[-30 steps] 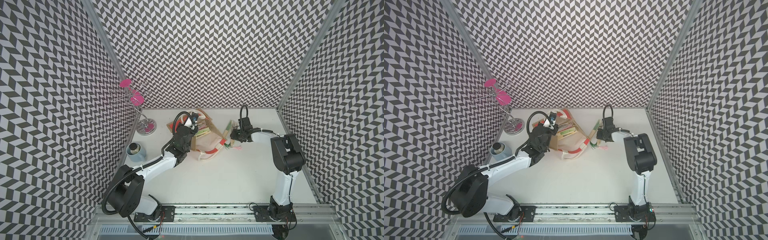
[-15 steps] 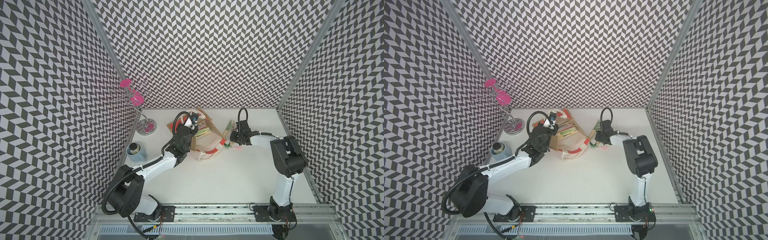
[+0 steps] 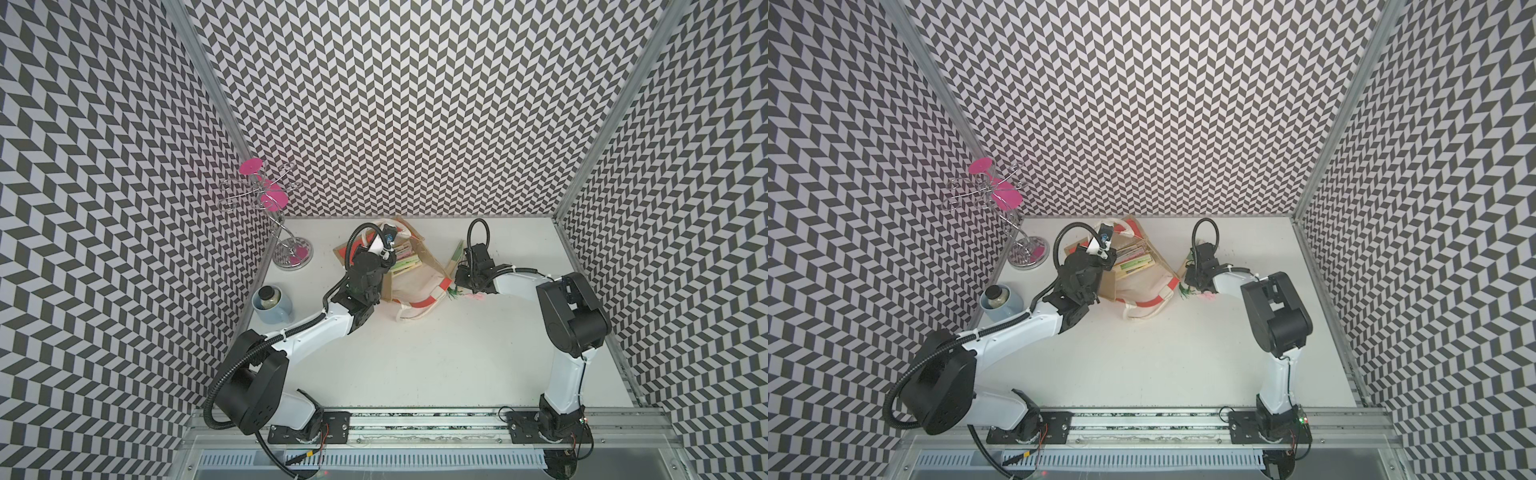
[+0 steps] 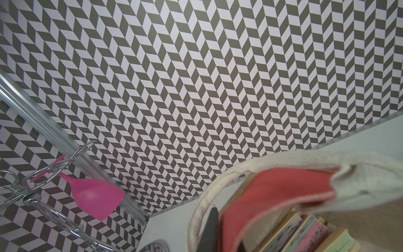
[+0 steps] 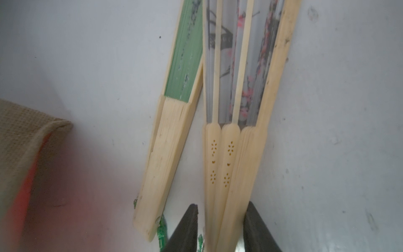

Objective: Take out the folding fans from the tote bags
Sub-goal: Adjust the folding fan at the center of the board.

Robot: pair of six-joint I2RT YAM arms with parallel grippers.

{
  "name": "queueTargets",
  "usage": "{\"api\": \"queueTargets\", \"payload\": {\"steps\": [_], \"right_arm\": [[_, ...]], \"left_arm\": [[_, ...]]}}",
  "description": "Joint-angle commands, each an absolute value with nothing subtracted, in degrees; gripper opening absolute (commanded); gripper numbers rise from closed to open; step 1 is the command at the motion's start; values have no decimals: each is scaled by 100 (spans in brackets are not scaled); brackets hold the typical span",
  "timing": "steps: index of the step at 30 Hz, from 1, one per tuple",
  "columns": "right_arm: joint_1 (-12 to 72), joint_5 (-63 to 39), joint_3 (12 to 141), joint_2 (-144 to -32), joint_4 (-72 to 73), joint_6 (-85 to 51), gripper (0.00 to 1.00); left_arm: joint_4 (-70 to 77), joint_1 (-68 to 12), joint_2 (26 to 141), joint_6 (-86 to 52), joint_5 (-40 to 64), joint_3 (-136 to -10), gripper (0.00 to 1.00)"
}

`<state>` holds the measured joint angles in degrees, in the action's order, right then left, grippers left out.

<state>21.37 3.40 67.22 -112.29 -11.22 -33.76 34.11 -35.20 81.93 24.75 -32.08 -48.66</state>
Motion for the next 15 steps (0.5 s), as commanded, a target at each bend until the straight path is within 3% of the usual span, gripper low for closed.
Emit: {"api": "queueTargets", "payload": {"steps": [1, 7, 10, 15], "right_arm": [[2234, 514, 6609, -12032, -2431, -3550, 34], [2282, 622, 6621, -11970, -2597, -3671, 21], [2281, 687, 6600, -11821, -2697, -3715, 21], [2266, 1683, 6774, -11514, -3360, -3669, 16]], "left_arm": [[3604, -3490, 8058, 2426, -3145, -5033, 0], [3638, -3489, 8051, 2443, -3153, -5022, 0], [3644, -3489, 8059, 2436, -3138, -5021, 0], [3647, -3490, 8012, 2435, -3155, -4992, 0]]}}
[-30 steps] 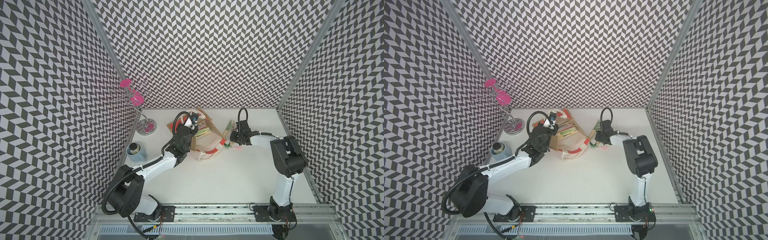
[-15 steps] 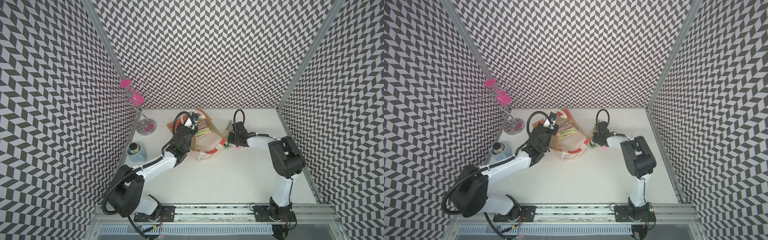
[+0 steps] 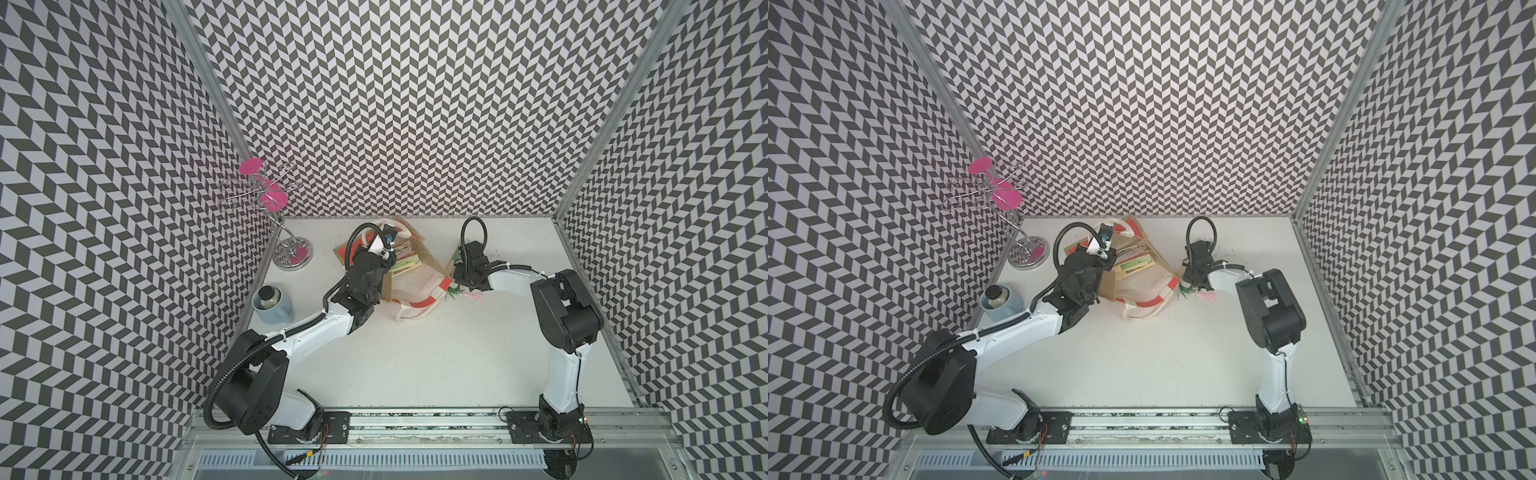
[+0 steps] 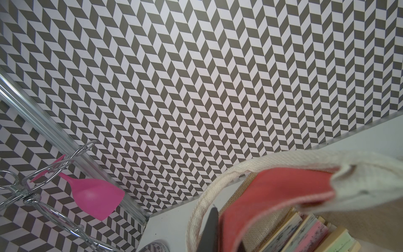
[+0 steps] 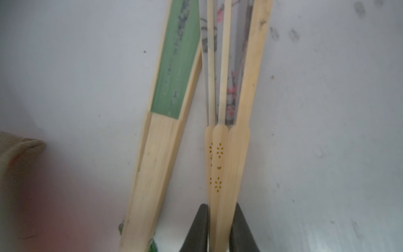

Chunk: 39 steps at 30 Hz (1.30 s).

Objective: Take out the folding fans from the tote bags
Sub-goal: Adjust the folding fan at the center of the board.

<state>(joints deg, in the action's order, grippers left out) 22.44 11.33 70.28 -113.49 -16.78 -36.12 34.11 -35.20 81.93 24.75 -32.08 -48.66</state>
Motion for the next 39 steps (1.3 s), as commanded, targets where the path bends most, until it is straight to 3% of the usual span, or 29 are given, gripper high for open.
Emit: {"api": "queueTargets", "payload": {"steps": [1, 8, 13, 17, 23, 26, 27, 35, 39], "right_arm": [[2245, 1870, 6823, -11472, -3503, -3617, 15], [2093, 2338, 6864, -11309, -3841, -3257, 11], [2065, 2077, 6817, -11469, -3583, -3088, 27], [1989, 1759, 6755, -11487, -3369, -2982, 32], [1798, 1505, 6650, -11492, -3174, -2901, 19], [1763, 1692, 6711, -11597, -3264, -2872, 9], [1767, 1785, 6734, -11639, -3314, -2846, 1], [1735, 1726, 6776, -11388, -3283, -2704, 0], [1315, 120, 6491, -10728, -2513, -2422, 0]], "left_arm": [[3651, -3489, 8013, 2435, -3155, -4992, 0], [3661, -3492, 8010, 2417, -3155, -4992, 0], [3664, -3489, 8040, 2417, -3146, -5011, 0], [3663, -3489, 8045, 2426, -3146, -5021, 0], [3671, -3489, 8057, 2435, -3155, -5025, 0], [3673, -3489, 8061, 2435, -3133, -5043, 0], [3669, -3489, 8064, 2435, -3121, -5045, 0], [3657, -3489, 8097, 2417, -3103, -5062, 0], [3639, -3489, 8083, 2425, -3100, -5062, 0]]}}
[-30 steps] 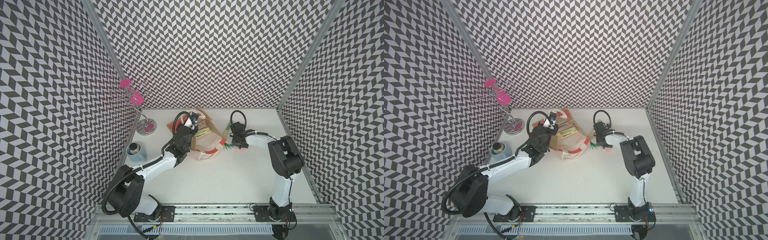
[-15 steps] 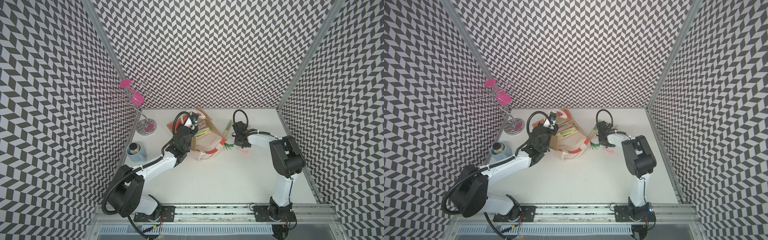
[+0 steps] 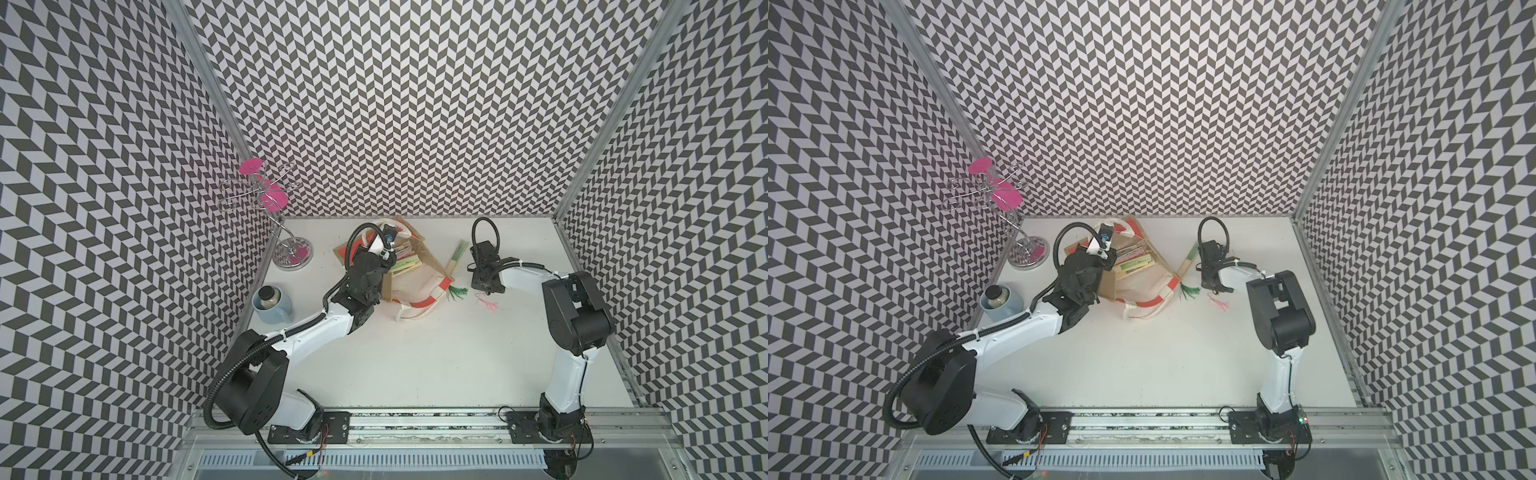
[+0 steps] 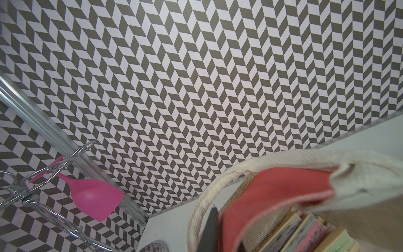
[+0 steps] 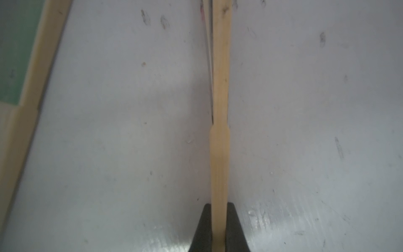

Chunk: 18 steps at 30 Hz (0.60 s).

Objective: Take out the folding fans from the tote bags
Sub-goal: Adjust the folding fan at the center of the board.

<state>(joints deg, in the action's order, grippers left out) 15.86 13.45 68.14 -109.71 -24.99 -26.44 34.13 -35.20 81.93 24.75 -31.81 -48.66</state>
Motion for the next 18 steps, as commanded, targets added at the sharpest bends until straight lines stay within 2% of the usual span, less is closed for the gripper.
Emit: {"api": "queueTargets", "payload": {"steps": [1, 4, 13, 18], "right_arm": [[1157, -467, 6338, -10515, -2181, -2331, 0], [755, -1861, 5995, -10036, -1460, -2212, 0], [-225, -4421, 5095, -9840, 383, -2427, 0], [-374, -4985, 4998, -10134, 925, -2481, 0]], "left_arm": [[3640, -3490, 8073, 2426, -3110, -5054, 0], [3648, -3494, 8068, 2427, -3120, -5055, 0], [3691, -3489, 8108, 2442, -3120, -5076, 0], [3729, -3489, 8111, 2470, -3151, -5066, 0]]}}
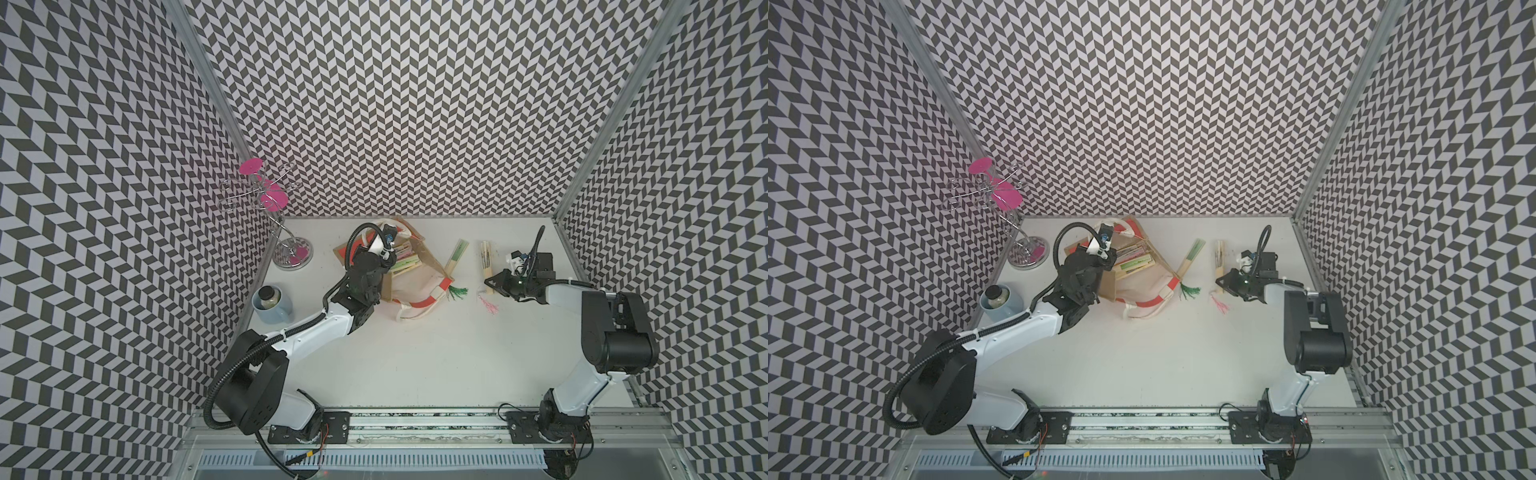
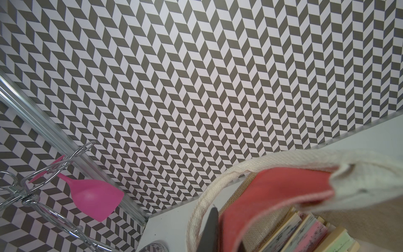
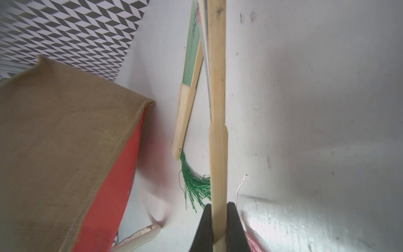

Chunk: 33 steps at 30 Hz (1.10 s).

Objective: Take out the folding fans from the tote bags
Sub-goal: Adjust the folding fan at the center of the board.

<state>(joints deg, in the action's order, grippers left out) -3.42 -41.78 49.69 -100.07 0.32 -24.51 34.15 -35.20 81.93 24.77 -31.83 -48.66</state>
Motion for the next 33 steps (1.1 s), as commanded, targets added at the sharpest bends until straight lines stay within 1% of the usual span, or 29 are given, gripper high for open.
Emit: {"api": "queueTargets", "payload": {"steps": [1, 11, 13, 18, 25, 33], "right_arm": [[-369, -4975, 5030, -10182, 912, -2453, 0], [-382, -5052, 5544, -11129, 888, -2681, 0], [-378, -5016, 5602, -11233, 910, -2775, 1], [-385, -4770, 5774, -11514, 704, -2975, 9], [-428, -4371, 5682, -11558, 583, -3232, 33], [-466, -3560, 5721, -11064, -71, -3065, 40]], "left_arm": [[3734, -3489, 8113, 2470, -3155, -5063, 0], [3772, -3489, 8175, 2479, -3157, -5045, 0], [3776, -3481, 8183, 2490, -3164, -5042, 0], [3780, -3472, 8220, 2479, -3164, -5049, 0], [3784, -3450, 8240, 2505, -3171, -5060, 0], [3774, -3451, 8251, 2505, -3164, -5071, 0]]}}
